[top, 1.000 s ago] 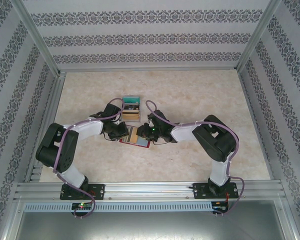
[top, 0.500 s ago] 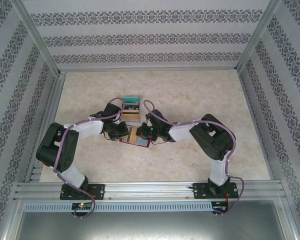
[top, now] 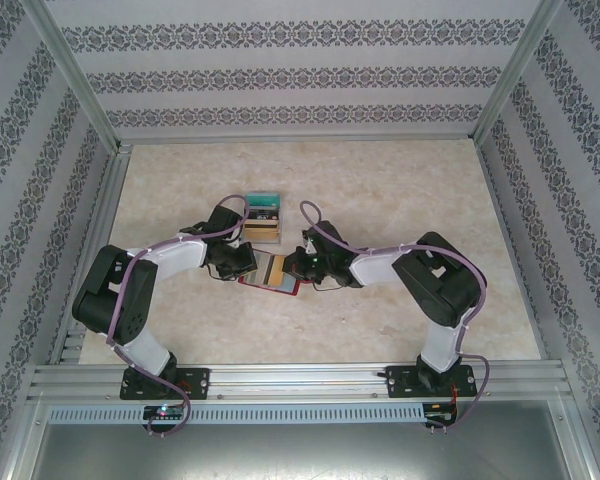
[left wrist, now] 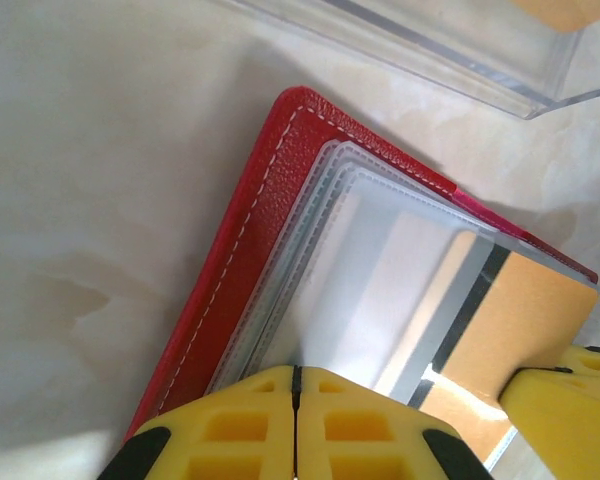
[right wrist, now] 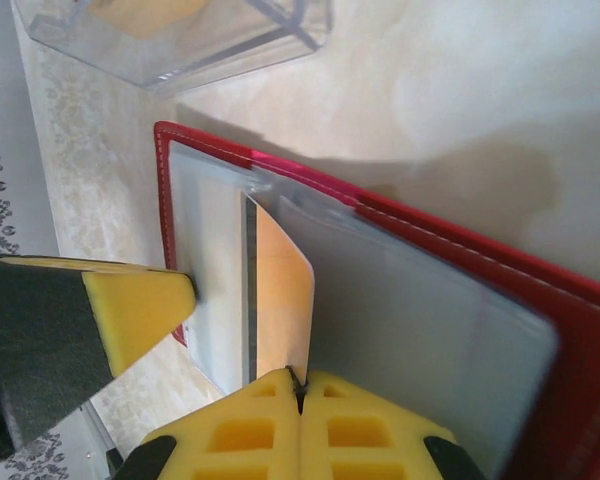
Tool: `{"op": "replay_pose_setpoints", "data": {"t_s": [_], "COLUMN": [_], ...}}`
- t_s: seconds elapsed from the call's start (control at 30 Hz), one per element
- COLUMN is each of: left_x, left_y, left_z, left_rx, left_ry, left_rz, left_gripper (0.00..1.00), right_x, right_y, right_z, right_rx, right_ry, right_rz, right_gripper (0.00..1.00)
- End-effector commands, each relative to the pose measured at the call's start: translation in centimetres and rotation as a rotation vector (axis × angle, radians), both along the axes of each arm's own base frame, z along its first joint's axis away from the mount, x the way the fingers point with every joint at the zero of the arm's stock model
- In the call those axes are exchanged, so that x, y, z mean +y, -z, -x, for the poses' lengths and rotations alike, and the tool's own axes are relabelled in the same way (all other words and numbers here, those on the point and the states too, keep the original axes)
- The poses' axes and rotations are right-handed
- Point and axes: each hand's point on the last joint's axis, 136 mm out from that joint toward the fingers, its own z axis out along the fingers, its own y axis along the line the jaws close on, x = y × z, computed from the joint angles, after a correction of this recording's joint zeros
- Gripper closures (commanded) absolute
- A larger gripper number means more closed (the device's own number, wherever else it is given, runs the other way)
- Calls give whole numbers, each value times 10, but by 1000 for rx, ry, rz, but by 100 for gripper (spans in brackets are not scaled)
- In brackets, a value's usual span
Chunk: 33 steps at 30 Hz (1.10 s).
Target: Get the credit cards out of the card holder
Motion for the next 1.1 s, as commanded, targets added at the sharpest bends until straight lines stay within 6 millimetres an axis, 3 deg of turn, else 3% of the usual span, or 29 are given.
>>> {"op": "replay_pose_setpoints", "data": {"t_s": [0.0,0.17,0.43,0.7,0.83,1.07], "left_x": [11,10,8,30,53,91], "left_y": [14,10,-20,-68,-88,-109], "left_z": [13,10,-3,-10,-6,11], "left_rx": [69,57,-8,-108,-145,-183], "left_ry": [-5,-4,-20,-103,-180,-300], "left_rz": [-62,-52,-13,-40,-83,-130], "left_gripper": [93,93,87,40,0,0], "right_x": [-17,-32,-45,-43,-33,-5], "right_y": [7,-6,-58,-111,-131,-147], "right_z": [8,9,2,-21,-38,-69], "right_rx": [11,-4,-114,-274,-352,-512], "right_ry": [-7,1,-47,-226,-344,-566], "right_rz": [34,17,43,254,365,574], "right_gripper": [100,100,100,100,100,100]}}
